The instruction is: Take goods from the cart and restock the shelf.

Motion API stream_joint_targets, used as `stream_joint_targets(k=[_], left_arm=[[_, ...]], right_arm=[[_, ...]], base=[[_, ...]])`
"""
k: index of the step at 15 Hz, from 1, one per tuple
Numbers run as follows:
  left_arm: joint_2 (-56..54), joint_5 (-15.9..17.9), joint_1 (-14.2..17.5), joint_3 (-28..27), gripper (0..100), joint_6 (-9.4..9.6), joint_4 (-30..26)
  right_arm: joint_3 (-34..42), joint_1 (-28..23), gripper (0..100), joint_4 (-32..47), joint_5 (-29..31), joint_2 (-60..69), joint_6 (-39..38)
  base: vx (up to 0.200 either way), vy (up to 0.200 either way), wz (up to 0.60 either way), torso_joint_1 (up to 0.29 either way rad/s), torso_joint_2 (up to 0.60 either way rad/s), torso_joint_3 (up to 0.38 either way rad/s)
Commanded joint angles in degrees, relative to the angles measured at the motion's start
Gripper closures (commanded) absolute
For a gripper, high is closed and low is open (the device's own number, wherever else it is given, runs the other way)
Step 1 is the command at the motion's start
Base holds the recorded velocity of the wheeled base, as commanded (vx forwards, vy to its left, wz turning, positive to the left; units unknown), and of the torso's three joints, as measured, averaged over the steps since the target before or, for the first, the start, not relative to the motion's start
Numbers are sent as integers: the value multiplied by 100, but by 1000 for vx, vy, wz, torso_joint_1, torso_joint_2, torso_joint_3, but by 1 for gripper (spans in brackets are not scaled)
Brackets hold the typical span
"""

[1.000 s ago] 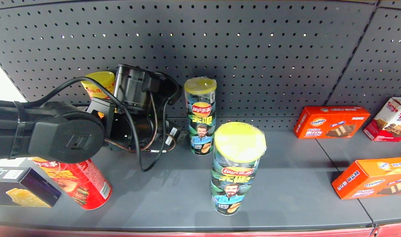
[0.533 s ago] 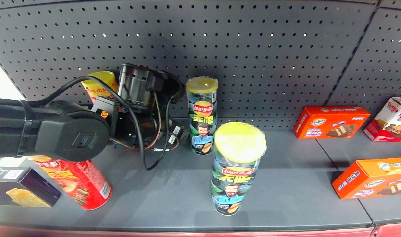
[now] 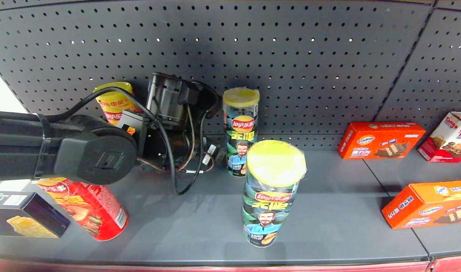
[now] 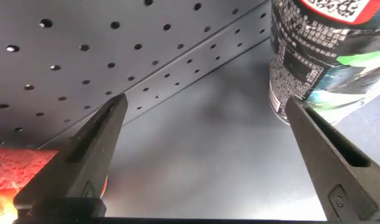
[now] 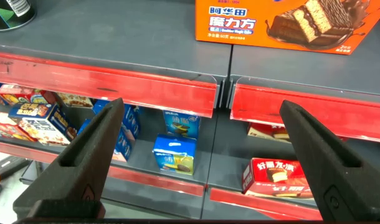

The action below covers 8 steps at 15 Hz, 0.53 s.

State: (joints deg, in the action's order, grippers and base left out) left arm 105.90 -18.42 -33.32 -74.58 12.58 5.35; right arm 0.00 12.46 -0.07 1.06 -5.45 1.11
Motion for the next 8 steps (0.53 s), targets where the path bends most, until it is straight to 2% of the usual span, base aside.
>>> stream_joint_targets(k=[1, 6, 8], left_arm=[[62, -4, -17, -21, 0, -19, 1], [18, -4, -35, 31, 0, -28, 1], [-193, -12, -105, 137, 0, -115, 1]], right_arm=[[0, 2, 0, -1, -1, -9, 3], [0, 2, 0, -1, -1, -9, 3], [0, 2, 0, -1, -1, -9, 3]], base=[[0, 0, 0, 0, 0, 0], [0, 0, 0, 0, 0, 0], [0, 0, 0, 0, 0, 0]])
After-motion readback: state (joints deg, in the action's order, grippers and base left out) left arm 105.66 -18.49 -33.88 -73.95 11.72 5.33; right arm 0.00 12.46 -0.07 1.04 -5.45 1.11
